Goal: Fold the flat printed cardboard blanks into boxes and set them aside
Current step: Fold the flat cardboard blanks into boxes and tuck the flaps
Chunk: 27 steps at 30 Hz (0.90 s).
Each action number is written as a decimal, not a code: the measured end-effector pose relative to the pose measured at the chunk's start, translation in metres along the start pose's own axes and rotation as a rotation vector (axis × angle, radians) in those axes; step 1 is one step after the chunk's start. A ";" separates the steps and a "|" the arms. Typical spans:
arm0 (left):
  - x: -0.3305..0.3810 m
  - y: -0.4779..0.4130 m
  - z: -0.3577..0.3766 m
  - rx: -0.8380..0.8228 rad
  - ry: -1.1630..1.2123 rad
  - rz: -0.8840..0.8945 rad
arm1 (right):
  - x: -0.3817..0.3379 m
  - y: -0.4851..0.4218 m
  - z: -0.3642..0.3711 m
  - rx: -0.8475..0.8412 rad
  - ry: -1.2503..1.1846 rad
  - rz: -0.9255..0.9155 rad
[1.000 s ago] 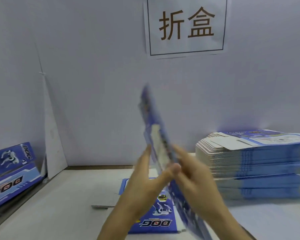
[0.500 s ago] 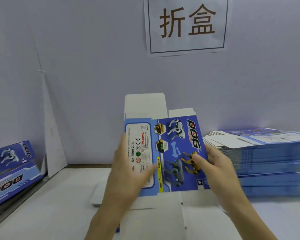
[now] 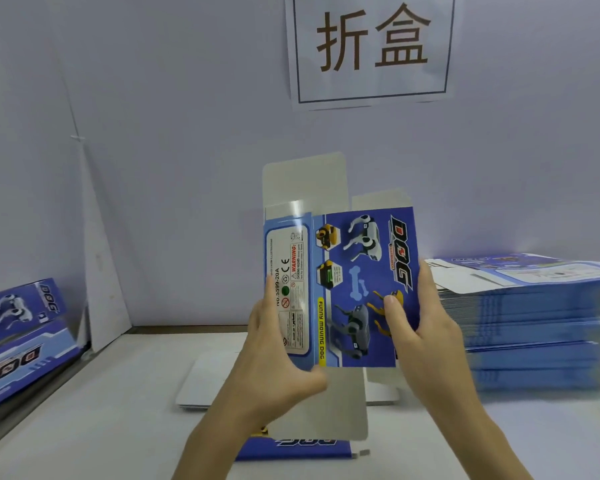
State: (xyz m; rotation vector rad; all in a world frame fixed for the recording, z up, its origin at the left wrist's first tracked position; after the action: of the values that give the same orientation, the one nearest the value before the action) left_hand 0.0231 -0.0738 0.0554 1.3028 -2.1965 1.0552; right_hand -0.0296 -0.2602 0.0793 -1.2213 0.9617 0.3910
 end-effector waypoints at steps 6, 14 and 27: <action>0.021 0.009 -0.008 -0.217 0.320 0.032 | -0.003 0.002 0.006 -0.030 -0.067 0.003; 0.014 0.005 -0.020 -0.019 0.600 -0.177 | 0.009 0.000 0.017 -0.177 -0.392 0.236; -0.008 -0.001 -0.028 -0.033 0.569 -0.204 | 0.023 -0.004 0.001 -0.144 -0.355 0.432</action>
State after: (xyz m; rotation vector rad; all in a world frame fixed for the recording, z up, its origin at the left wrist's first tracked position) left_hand 0.0265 -0.0483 0.0688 1.0223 -1.6172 1.1311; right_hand -0.0138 -0.2653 0.0636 -1.0193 0.8927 0.9988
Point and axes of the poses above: each hand's wrist, its own y-axis away from the middle knuckle, its own z-axis out of the palm, x = y × z, the point moved 4 cm from there along -y, towards the middle knuckle, and after that the axes turned 13 degrees about -y, right-handed, at the moved point
